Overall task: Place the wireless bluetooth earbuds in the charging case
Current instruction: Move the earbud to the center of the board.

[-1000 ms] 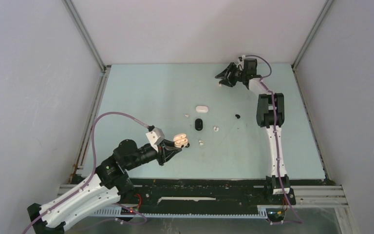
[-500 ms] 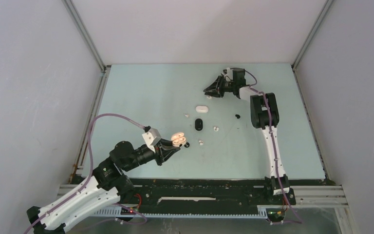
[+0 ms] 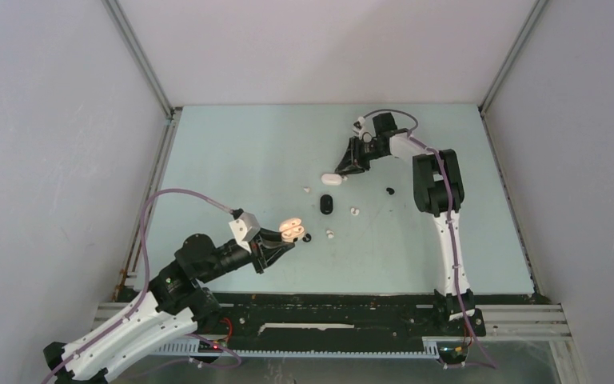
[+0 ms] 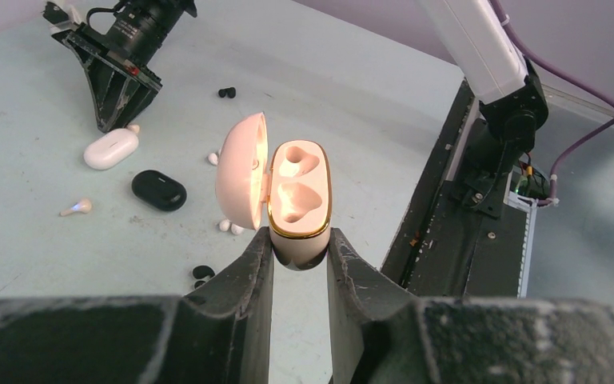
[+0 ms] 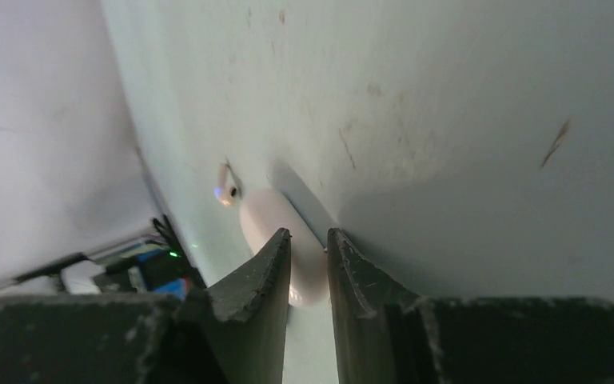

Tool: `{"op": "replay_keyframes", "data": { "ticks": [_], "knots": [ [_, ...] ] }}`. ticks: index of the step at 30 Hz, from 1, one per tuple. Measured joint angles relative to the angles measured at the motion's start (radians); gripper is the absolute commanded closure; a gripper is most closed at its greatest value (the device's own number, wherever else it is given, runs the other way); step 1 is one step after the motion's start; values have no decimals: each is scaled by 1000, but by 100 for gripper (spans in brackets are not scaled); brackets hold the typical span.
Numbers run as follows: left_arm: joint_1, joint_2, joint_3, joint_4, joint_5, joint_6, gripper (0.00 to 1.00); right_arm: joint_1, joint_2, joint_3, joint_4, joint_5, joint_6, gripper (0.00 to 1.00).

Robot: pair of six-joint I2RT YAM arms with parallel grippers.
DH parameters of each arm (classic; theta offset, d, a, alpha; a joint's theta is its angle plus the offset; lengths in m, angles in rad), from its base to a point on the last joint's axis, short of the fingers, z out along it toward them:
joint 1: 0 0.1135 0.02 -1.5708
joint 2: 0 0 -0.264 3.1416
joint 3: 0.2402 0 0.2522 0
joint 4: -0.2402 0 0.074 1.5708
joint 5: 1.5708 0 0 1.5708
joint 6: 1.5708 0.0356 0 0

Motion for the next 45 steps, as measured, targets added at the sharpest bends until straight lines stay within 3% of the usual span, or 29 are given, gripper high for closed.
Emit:
{"op": "replay_keyframes", "data": {
  "ticks": [10, 22, 27, 30, 34, 38, 45],
  "knots": [
    [0, -37, 0, 0, 31, -7, 93, 49, -101, -46, -300, 149, -341, 82],
    [0, -54, 0, 10, 69, -22, 93, 151, -312, -319, -421, 298, -556, 82],
    [0, -61, 0, 15, 75, -25, 93, 127, -436, -405, -413, 271, -598, 69],
    [0, -61, 0, 15, 81, -25, 94, 120, -528, -407, -370, 289, -597, 50],
    [0, -58, 0, 16, 89, -26, 96, 152, -629, -401, -287, 436, -585, 47],
    [0, -56, 0, 18, 91, -26, 100, 212, -591, -339, -282, 605, -582, 52],
    [0, -56, 0, 24, 99, -26, 100, 248, -402, -243, -322, 730, -552, 57]
  ]
}}
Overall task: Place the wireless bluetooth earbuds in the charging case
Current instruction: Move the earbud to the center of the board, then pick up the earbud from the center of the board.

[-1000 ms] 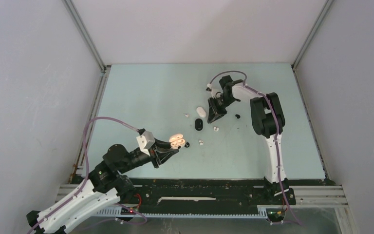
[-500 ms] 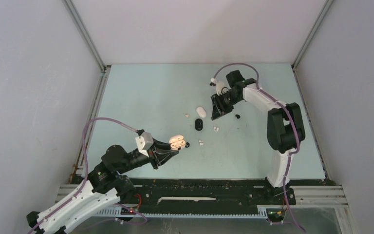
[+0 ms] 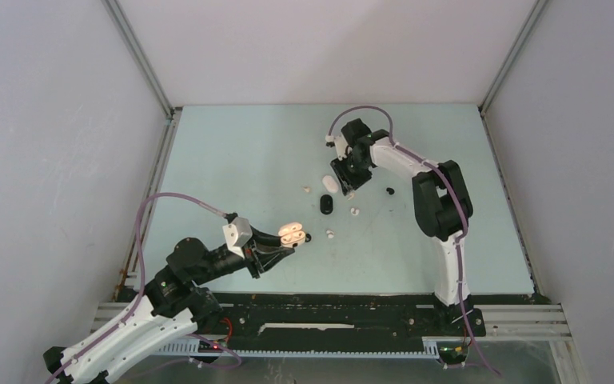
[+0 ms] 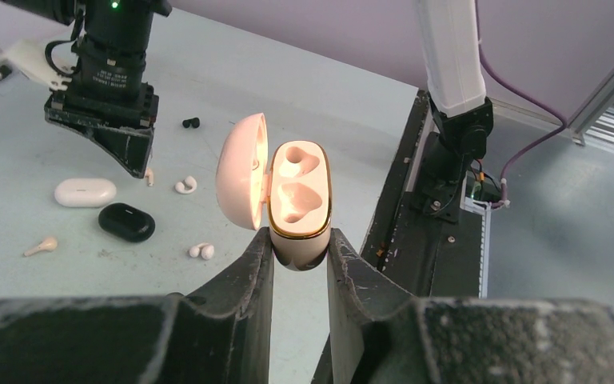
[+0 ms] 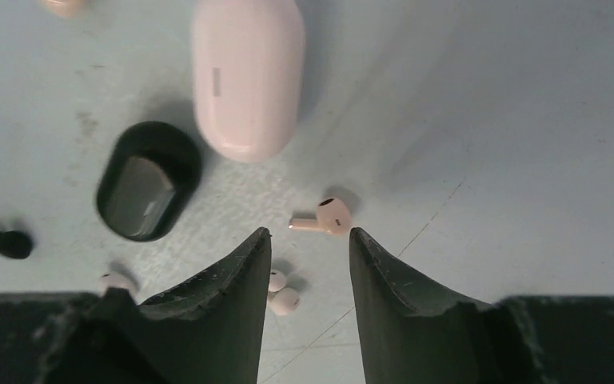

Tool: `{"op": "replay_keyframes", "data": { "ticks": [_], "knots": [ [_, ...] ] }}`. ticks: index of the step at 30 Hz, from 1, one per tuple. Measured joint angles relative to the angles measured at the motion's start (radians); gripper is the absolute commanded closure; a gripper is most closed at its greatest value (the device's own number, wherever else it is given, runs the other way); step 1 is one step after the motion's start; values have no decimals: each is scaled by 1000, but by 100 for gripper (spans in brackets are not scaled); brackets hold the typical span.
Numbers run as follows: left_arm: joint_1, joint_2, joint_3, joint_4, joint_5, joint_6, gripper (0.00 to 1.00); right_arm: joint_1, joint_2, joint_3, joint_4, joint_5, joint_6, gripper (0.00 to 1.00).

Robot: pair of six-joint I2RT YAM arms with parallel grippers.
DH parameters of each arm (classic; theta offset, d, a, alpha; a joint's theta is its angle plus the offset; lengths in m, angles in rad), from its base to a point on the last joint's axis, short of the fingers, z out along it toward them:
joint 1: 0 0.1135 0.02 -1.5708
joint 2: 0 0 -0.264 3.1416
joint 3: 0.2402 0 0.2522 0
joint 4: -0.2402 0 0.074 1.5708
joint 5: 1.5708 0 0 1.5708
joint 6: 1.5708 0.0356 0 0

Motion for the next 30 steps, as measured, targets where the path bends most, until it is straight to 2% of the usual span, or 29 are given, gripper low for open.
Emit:
{"op": "replay_keyframes", "data": {
  "ticks": [8, 13, 20, 30],
  "knots": [
    [0, 0, 0, 0, 15, 0, 100, 10, 51, 59, -42, 112, 27, 55],
    [0, 0, 0, 2, 14, 0, 100, 8, 75, 93, -42, 115, 45, 58],
    [0, 4, 0, 2, 15, 0, 100, -2, 128, 108, -51, 106, 60, 55],
    [0, 16, 0, 2, 15, 0, 100, 0, 129, 105, -53, 119, 64, 58]
  ]
}}
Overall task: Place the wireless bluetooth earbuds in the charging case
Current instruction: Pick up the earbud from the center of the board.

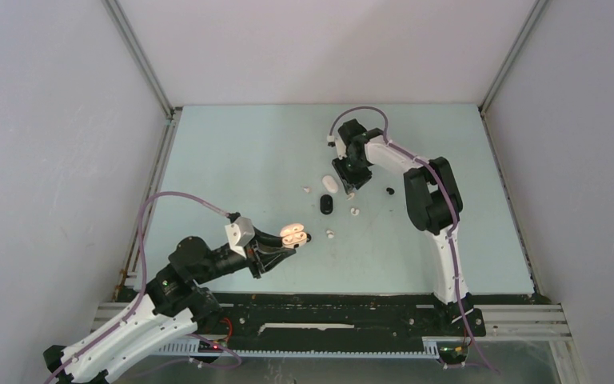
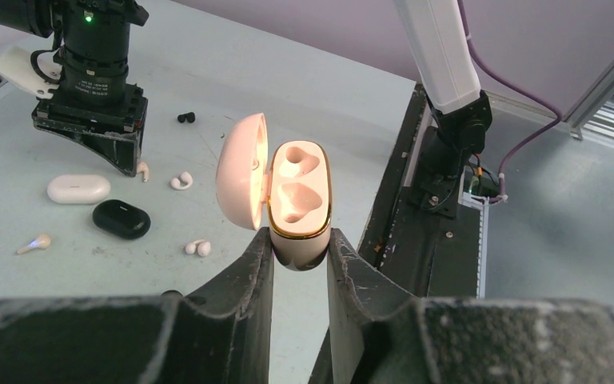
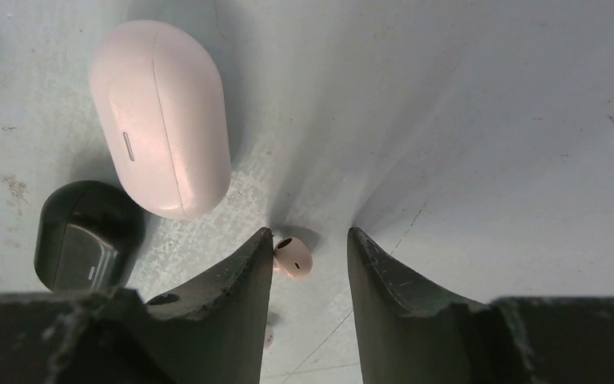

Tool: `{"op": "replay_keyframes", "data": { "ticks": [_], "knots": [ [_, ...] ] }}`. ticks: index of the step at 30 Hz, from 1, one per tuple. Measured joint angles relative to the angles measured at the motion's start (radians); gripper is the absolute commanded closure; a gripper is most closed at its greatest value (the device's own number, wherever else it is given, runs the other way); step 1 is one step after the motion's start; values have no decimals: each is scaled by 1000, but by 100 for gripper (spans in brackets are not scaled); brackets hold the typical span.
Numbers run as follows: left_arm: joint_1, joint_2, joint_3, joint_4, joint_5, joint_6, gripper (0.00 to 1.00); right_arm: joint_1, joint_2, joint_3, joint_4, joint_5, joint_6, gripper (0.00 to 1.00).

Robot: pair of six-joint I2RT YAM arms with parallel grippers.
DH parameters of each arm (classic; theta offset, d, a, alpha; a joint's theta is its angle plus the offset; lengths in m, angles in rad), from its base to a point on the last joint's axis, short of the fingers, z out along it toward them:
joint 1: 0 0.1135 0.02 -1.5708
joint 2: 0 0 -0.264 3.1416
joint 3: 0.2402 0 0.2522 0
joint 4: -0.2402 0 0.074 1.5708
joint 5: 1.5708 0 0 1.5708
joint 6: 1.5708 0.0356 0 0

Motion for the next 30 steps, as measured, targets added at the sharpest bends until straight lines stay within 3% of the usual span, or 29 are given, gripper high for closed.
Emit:
{"op": "replay_keyframes", "data": {
  "ticks": [10, 18, 30],
  "knots": [
    [0, 11, 0, 0, 0, 0, 99, 0, -36, -63, 21, 0, 4, 59],
    [0, 24, 0, 0, 2, 0, 99, -8, -42, -73, 24, -3, 3, 68],
    [0, 24, 0, 0, 3, 0, 99, -3, -68, -115, 33, 16, 8, 65]
  ]
}}
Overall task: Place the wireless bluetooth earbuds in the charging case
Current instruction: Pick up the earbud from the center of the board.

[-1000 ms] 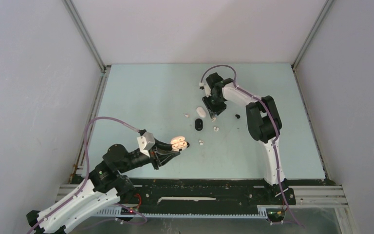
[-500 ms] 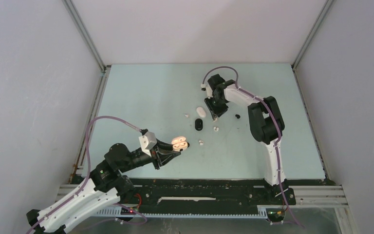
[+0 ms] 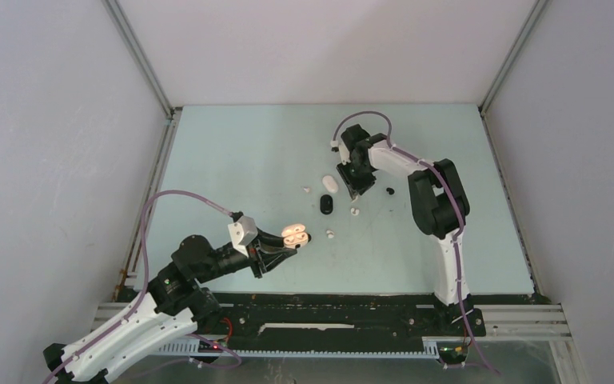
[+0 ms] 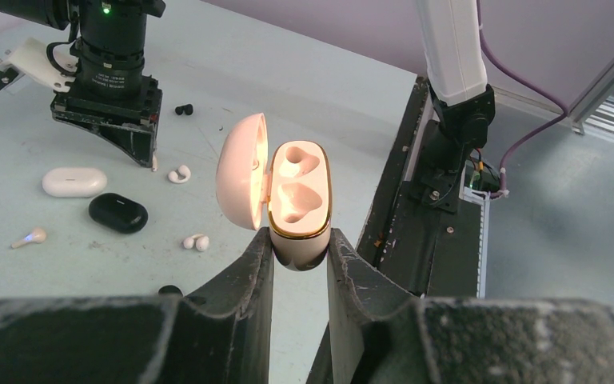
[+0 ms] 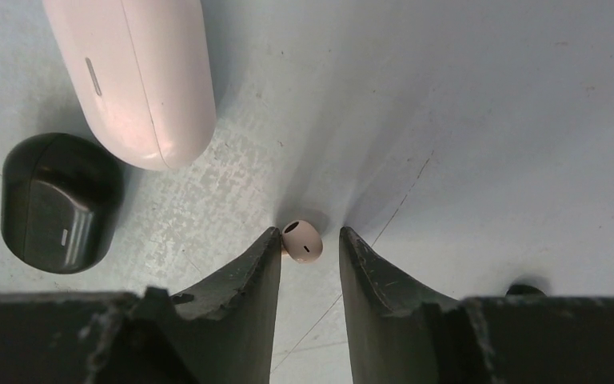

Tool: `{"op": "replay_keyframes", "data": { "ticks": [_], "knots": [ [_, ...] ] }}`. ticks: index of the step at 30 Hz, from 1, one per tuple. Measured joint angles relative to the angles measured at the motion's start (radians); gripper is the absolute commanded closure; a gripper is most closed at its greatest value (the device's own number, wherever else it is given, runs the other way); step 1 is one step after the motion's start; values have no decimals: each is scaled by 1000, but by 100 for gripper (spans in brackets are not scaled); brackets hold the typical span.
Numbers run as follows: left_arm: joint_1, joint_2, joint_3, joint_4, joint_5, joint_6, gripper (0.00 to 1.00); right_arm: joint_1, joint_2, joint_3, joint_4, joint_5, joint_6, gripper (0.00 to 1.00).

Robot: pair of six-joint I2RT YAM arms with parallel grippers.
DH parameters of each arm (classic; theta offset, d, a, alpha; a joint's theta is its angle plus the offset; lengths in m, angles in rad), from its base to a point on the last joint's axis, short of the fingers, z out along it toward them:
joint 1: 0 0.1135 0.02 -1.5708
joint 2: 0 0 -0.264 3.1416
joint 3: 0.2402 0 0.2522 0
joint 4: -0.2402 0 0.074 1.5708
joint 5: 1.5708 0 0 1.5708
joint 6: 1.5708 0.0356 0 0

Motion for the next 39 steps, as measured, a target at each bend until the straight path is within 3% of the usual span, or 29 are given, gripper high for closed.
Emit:
{"op": "replay_keyframes", "data": {
  "ticks": [5, 9, 14, 19, 26, 39],
  "knots": [
    [0, 0, 0, 0, 0, 0, 99, 7, -14, -25, 1, 19, 0, 69],
    [0, 0, 0, 0, 0, 0, 99, 8, -15, -26, 0, 23, -2, 81],
    [0, 6, 0, 0, 0, 0, 99, 8, -15, -25, -2, 21, 0, 83],
    [0, 9, 0, 0, 1, 0, 99, 9, -15, -25, -3, 21, -1, 100],
    [0, 13, 0, 0, 1, 0, 99, 17, -57, -74, -2, -16, -29, 100],
    [0, 35, 0, 0, 1, 0, 99, 55, -491, -226, 48, -87, -225, 100]
  ]
}}
